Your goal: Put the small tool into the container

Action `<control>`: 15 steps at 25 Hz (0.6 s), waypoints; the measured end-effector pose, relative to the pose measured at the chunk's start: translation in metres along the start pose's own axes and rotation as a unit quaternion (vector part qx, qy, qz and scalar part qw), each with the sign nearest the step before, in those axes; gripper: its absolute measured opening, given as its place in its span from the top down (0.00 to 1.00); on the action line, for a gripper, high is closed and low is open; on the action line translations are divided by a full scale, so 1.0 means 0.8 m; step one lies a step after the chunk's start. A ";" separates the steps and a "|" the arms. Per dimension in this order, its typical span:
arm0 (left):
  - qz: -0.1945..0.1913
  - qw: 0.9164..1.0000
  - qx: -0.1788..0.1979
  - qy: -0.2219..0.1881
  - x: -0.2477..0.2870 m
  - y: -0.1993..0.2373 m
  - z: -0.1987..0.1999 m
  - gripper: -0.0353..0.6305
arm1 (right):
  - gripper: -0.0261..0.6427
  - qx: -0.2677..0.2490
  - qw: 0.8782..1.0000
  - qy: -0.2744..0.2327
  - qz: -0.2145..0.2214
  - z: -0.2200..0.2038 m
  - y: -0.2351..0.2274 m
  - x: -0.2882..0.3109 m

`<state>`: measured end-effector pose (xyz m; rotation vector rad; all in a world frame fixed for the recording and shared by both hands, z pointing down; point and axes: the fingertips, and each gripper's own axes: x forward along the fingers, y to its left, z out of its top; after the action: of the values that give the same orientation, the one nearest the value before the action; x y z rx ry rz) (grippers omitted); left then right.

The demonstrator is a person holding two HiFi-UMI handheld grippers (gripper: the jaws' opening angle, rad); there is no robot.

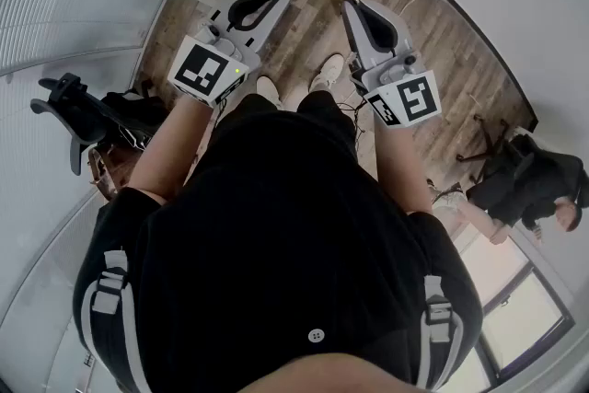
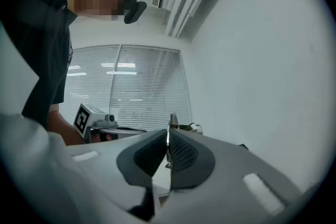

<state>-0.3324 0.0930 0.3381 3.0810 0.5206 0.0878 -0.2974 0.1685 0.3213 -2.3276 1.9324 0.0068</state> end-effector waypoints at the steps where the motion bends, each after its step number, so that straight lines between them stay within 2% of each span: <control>1: 0.003 1.000 0.000 0.000 -0.008 -0.003 -0.001 0.94 | 0.94 0.001 1.000 0.001 0.001 -0.002 0.008 -0.001; 8: 0.014 1.000 -0.013 -0.010 -0.048 -0.022 -0.005 0.94 | 0.93 -0.012 1.000 0.022 0.015 -0.007 0.054 -0.015; 11: 0.014 1.000 -0.016 -0.014 -0.052 -0.024 -0.005 0.94 | 0.93 -0.025 0.999 0.023 0.016 -0.006 0.061 -0.017; 15: 0.018 1.000 -0.013 -0.013 -0.048 -0.022 -0.004 0.94 | 0.94 -0.017 0.999 0.019 0.021 -0.007 0.059 -0.016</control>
<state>-0.3745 0.0973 0.3386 3.0611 0.4597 0.0538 -0.3466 0.1717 0.3233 -2.3247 2.0146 -0.0021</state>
